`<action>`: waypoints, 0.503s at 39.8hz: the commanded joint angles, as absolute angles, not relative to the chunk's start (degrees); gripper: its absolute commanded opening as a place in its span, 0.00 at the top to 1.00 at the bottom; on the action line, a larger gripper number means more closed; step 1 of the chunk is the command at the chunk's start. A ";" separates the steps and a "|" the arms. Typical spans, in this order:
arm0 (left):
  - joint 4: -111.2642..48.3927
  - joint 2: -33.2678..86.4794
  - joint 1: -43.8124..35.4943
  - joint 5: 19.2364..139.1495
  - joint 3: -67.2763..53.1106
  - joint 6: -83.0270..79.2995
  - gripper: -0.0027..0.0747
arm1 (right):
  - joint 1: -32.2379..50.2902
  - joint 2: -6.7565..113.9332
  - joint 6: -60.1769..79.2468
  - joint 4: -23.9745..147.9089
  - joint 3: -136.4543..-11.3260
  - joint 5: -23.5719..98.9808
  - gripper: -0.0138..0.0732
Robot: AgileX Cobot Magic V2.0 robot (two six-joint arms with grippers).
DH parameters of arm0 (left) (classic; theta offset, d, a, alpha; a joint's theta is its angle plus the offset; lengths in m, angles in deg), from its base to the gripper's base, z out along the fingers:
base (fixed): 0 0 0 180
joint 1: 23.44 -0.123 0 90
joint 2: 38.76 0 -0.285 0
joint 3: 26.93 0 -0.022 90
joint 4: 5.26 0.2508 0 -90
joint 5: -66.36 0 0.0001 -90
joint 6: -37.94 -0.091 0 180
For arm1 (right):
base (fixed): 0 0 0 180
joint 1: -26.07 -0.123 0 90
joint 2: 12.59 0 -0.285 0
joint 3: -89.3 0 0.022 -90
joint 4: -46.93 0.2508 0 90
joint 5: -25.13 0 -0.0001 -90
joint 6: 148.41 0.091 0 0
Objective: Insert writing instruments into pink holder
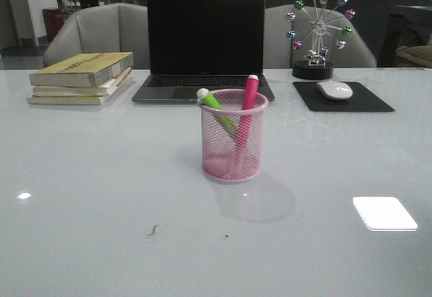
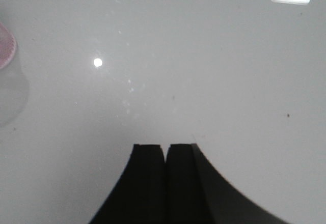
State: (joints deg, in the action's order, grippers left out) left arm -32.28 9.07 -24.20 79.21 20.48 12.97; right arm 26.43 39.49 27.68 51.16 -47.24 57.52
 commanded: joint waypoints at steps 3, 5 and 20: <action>-33.29 8.83 -23.78 74.70 18.78 12.99 0.38 | 22.43 33.22 27.94 50.97 -45.90 45.20 0.81; -33.29 8.83 -23.78 74.70 18.78 12.99 0.38 | 21.33 30.65 28.49 51.19 -43.92 42.10 0.81; -33.29 8.83 -23.78 74.70 18.78 12.99 0.38 | 20.28 5.00 29.06 51.89 -22.77 33.00 0.81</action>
